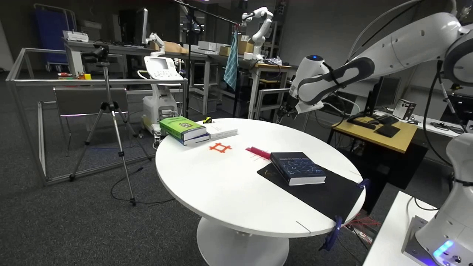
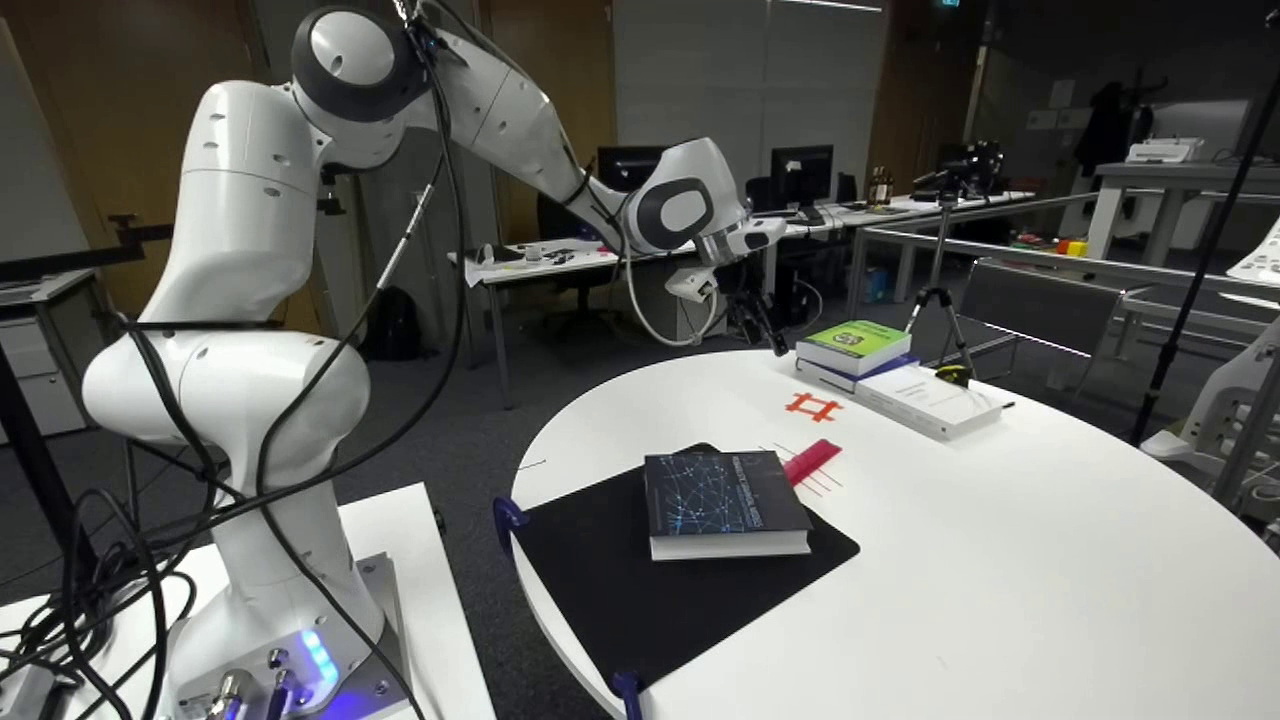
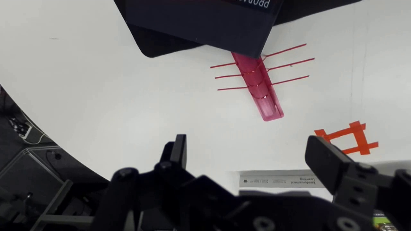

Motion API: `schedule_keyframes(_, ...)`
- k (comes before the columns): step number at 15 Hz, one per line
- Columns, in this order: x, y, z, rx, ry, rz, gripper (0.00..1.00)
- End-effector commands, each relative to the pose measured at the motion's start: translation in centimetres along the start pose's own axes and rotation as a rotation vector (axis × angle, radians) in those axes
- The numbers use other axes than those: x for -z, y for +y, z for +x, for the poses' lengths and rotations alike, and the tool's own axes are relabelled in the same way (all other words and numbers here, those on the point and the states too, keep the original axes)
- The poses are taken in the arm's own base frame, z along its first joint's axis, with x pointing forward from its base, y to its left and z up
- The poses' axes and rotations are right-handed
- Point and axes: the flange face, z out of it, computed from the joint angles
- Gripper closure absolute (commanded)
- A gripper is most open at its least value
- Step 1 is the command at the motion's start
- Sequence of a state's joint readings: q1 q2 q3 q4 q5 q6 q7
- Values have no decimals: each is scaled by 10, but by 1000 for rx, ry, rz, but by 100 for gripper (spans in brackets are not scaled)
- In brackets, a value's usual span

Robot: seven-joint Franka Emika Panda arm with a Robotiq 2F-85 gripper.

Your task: Close the book

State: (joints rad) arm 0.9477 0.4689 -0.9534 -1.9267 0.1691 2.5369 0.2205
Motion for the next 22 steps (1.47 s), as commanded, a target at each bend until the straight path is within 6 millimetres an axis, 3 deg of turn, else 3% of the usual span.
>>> schedule_keyframes(1,-21,6,35,-14,-30,8,0)
schedule_keyframes(6,-61,10,56,-64,-92,72,0)
schedule_keyframes(10,-86,6,59,-113,-124,109,0)
schedule_keyframes(22,-149,10,38,-92,-189,54,0)
